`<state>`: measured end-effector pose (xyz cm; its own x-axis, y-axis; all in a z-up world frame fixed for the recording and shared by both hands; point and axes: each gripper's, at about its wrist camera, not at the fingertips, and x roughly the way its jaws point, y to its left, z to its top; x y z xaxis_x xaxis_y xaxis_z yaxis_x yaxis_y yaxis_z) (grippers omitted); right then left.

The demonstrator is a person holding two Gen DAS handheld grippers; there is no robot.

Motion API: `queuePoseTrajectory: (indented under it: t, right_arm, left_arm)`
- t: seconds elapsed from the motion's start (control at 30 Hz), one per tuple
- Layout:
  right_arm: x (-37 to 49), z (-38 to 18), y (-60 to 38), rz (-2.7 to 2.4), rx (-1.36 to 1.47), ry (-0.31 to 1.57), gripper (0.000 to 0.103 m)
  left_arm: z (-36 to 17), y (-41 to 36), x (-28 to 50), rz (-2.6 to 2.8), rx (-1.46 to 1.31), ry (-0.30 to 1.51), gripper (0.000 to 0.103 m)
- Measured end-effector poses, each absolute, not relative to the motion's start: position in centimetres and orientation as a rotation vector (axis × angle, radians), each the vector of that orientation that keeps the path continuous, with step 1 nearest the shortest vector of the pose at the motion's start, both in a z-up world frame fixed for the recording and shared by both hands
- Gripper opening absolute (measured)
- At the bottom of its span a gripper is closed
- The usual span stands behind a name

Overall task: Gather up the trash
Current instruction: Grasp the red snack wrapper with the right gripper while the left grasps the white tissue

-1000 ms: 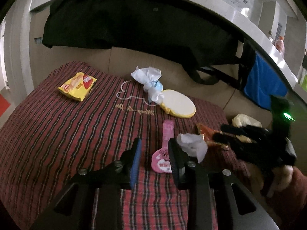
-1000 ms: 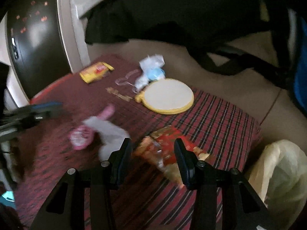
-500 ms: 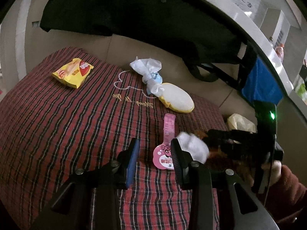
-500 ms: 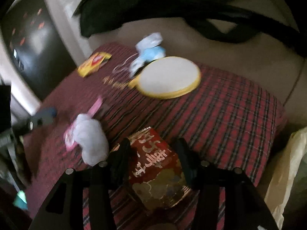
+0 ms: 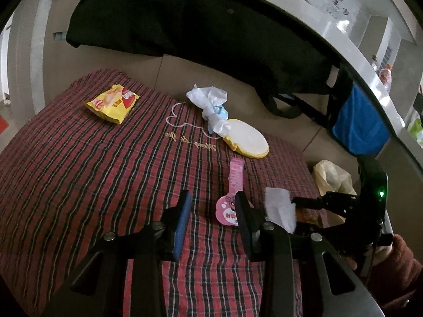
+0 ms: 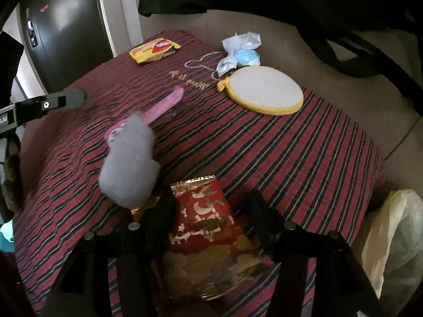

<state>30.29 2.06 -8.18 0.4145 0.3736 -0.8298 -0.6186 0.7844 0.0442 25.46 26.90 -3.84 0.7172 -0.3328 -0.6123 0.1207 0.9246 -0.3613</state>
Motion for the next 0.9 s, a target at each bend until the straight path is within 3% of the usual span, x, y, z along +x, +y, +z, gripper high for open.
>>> queuePoseTrajectory:
  t: [0.2,0.53,0.57,0.6,0.63,0.67,0.9]
  right_arm:
    - [28.9,-7.7,0.3,0.747,-0.113,0.994,0.056]
    - [23.9,-8.1,3.4,0.676,-0.437,0.904,0.053]
    - [24.0,-8.0,3.3,0.666,-0.418,0.905,0.049]
    - [24.1,-7.9,3.1,0.643,-0.413,0.896,0.031]
    - [24.3,-7.7,2.8,0.615,-0.406,0.889,0.021]
    - [24.6,-7.6,2.4,0.613,-0.388,0.897,0.0]
    - [24.4,-5.2,-1.0,0.585,-0.194,0.823,0.002]
  left_arm:
    - [-3.5,26.7,24.4,-0.265,-0.327,0.731,0.036]
    - [-2.8,26.0,22.0,-0.269,-0.328,0.717,0.036]
    - [-2.8,26.0,21.8,-0.273,-0.328,0.717,0.036]
    - [-2.7,25.9,21.5,-0.28,-0.332,0.72,0.036]
    - [-2.8,25.6,21.3,-0.286,-0.338,0.724,0.037]
    - [-2.9,25.3,21.2,-0.295,-0.347,0.731,0.038]
    - [-4.0,21.4,21.2,-0.255,-0.301,0.772,0.043]
